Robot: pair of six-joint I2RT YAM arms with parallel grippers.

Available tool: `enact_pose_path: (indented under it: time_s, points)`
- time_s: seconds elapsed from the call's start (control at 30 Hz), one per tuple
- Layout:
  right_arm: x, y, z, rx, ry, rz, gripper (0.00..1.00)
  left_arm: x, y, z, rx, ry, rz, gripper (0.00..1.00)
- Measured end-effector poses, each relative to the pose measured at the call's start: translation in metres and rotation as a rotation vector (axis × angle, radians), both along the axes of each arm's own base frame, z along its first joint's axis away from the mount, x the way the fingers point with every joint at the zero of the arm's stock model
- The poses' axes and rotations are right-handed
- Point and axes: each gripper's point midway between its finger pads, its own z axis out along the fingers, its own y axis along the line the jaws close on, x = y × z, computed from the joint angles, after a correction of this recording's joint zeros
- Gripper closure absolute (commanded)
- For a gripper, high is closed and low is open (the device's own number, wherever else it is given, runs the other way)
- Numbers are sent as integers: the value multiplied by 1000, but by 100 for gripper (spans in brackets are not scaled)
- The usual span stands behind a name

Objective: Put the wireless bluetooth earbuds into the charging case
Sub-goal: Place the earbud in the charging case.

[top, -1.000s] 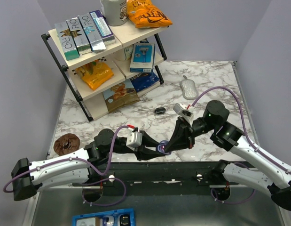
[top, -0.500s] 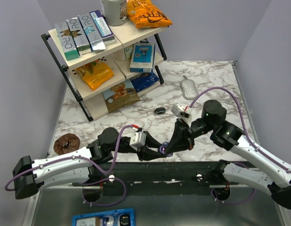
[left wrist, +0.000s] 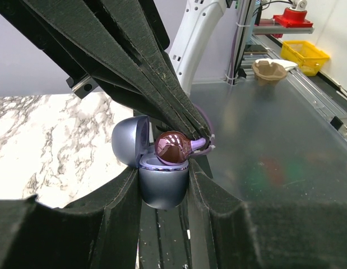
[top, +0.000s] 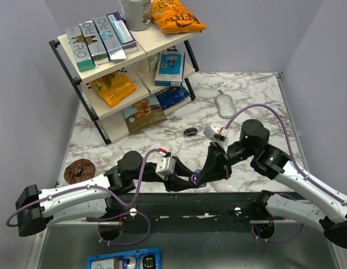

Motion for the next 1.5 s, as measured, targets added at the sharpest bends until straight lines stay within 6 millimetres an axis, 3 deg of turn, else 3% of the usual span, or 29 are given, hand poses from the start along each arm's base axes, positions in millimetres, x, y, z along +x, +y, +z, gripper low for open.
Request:
enact_pose_path:
  time_s: [0.77, 1.5]
  points:
    - [4, 0, -3, -40, -1, -29, 99, -2, 3, 2, -4, 0, -3, 100]
    - [17, 2, 2, -81, -39, -141, 81, 5, 4, 7, -21, -1, 35, 100]
